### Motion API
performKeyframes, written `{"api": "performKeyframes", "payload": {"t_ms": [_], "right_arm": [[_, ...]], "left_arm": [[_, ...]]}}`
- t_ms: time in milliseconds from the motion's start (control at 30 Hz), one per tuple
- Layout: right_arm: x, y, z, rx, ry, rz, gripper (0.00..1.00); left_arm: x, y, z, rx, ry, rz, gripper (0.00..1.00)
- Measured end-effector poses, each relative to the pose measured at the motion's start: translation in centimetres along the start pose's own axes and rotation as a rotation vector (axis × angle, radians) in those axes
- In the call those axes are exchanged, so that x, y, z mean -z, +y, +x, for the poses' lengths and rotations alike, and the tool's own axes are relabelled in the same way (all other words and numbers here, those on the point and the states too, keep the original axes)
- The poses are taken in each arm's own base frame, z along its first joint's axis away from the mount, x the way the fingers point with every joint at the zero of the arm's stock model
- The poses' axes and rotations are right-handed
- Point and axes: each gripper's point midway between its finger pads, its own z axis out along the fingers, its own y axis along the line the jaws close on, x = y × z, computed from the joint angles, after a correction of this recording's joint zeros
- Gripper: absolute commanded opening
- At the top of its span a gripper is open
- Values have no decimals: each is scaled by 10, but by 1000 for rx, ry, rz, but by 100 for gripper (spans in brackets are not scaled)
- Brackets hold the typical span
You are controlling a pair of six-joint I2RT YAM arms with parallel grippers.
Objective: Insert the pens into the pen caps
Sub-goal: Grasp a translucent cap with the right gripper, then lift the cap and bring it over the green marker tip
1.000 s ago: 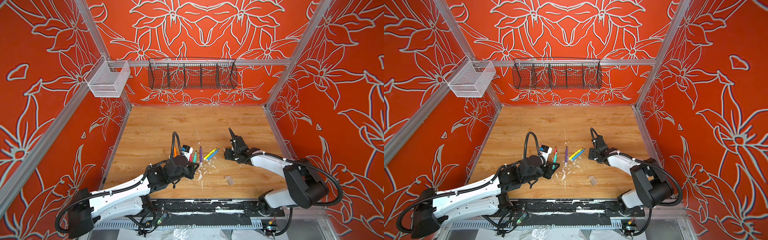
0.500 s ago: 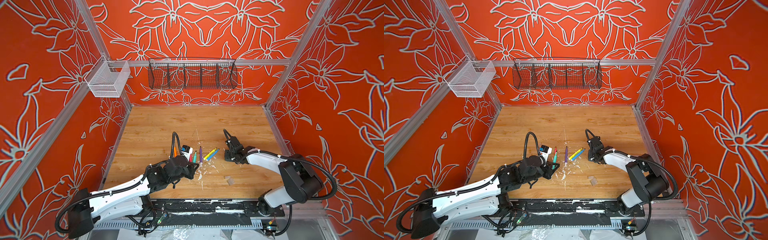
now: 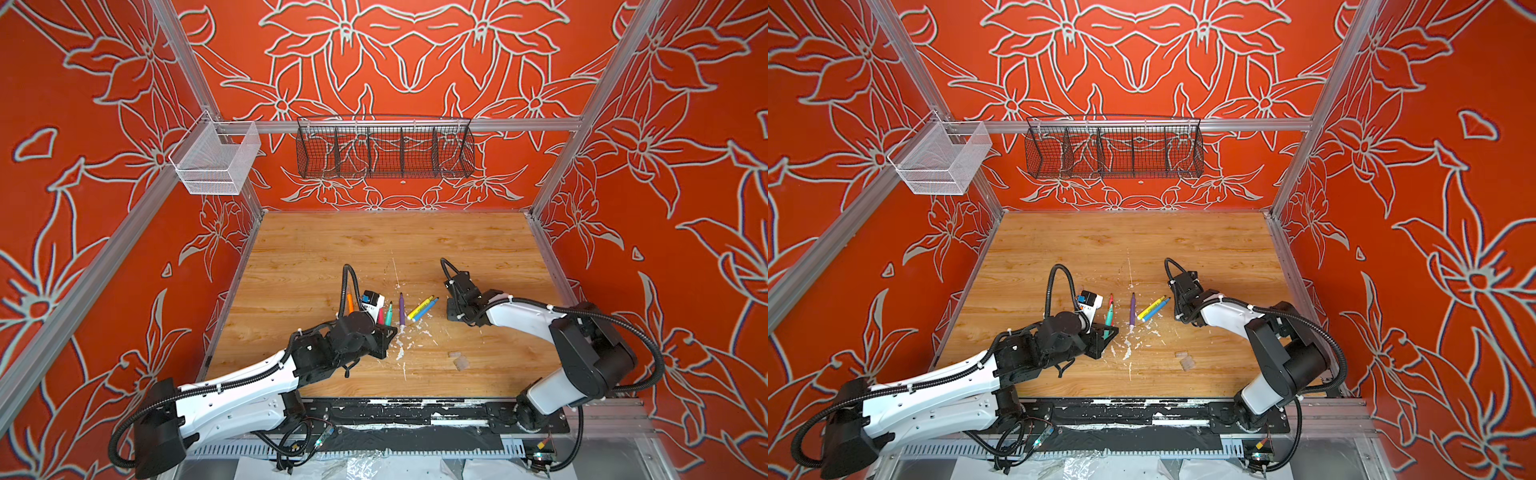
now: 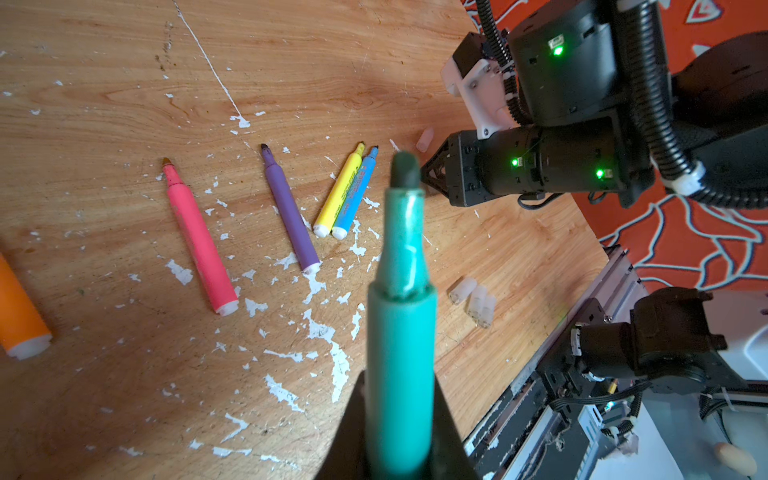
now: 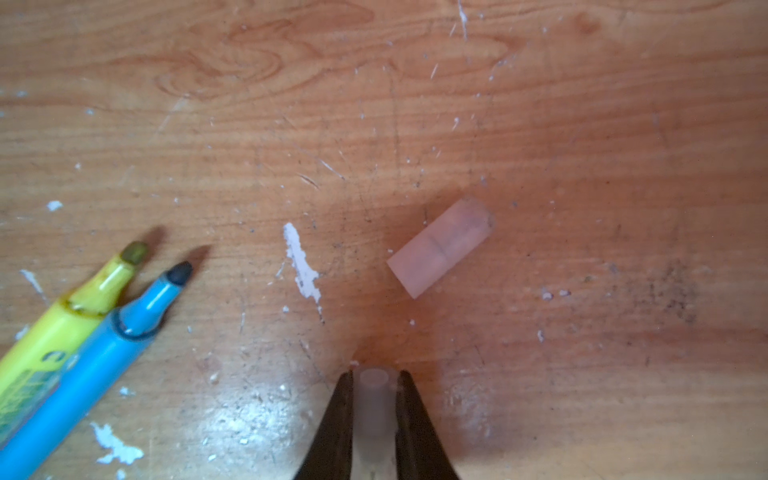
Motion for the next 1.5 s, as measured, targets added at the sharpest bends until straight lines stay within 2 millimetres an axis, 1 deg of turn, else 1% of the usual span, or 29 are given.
{"api": "performKeyframes", "payload": {"t_ms": [100, 233, 367, 467, 533, 733, 800, 967, 1133, 1267, 1367, 1500], "right_arm": [[0, 0, 0, -3, -7, -1, 10], [4, -2, 6, -10, -11, -7, 8], [16, -3, 13, -14, -19, -29, 6], [36, 6, 6, -30, -71, -83, 4], [56, 16, -3, -40, -127, -140, 3], [132, 41, -30, -111, -327, -378, 0], [156, 44, -35, -161, -390, -476, 0], [192, 42, -34, -277, -482, -677, 0], [217, 50, -32, -344, -514, -843, 0], [234, 65, -35, -357, -518, -953, 0], [240, 78, -34, -350, -514, -1003, 0], [239, 98, -27, -322, -485, -1047, 0]], "left_arm": [[1, -1, -1, 1, -5, 4, 0], [3, -2, -2, 2, -10, 11, 0], [2, -3, 0, 1, 1, 18, 0], [-2, -4, 3, 1, 12, 25, 0], [-6, -5, 5, 1, 23, 30, 0], [-21, -10, 13, 1, 60, 52, 0], [-25, -12, 16, 0, 67, 63, 0], [-28, -27, 21, -25, 68, 104, 0], [-28, -41, 29, -62, 76, 130, 0], [-30, -48, 28, -78, 71, 144, 0], [-32, -54, 28, -91, 65, 160, 0], [-34, -58, 29, -104, 68, 167, 0]]}}
